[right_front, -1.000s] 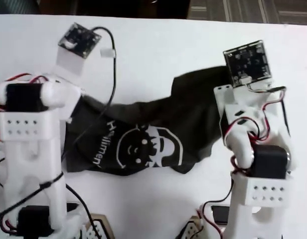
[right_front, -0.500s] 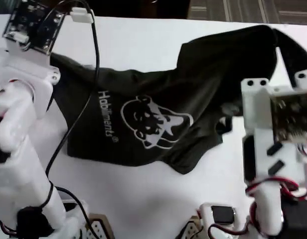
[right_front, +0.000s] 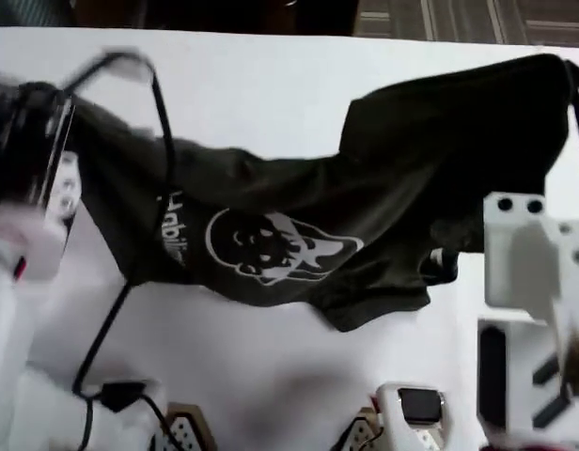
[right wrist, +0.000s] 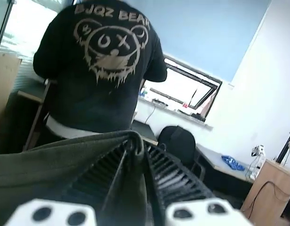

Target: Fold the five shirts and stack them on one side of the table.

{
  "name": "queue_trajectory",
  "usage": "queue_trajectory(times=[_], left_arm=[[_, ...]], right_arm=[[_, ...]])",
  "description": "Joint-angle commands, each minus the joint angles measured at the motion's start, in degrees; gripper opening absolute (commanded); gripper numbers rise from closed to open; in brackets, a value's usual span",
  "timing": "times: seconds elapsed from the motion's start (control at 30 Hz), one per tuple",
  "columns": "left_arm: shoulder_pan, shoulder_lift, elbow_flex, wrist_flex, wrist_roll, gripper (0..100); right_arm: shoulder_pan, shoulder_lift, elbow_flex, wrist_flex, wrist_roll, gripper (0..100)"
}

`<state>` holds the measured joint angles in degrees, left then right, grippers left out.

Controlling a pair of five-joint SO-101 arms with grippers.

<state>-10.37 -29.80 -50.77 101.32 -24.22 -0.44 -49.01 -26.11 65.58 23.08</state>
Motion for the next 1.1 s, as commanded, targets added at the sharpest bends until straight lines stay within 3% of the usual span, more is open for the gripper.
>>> queue_trajectory(times=[0.0, 0.23, 0.77, 1.07], left_arm=[[-0.5, -3.3, -1.1, 0.8, -0.5, 3], [-0.5, -5.9, -1.5, 0.7, -0.5, 3], [-0.5, -5.8, -1.6, 0.4, -0.5, 3], [-0.4, 0.7, 5.0, -0.7, -0.4, 3]], right_arm=[[0.0, -0.7, -4.0, 0.7, -0.4, 1.8], [-0.3, -0.7, -11.1, 6.2, -0.4, 1.8], [-0.3, -0.2, -14.0, 5.5, -0.5, 1.8], [-0.3, -0.2, 6.0, 0.9, -2.9, 1.8]])
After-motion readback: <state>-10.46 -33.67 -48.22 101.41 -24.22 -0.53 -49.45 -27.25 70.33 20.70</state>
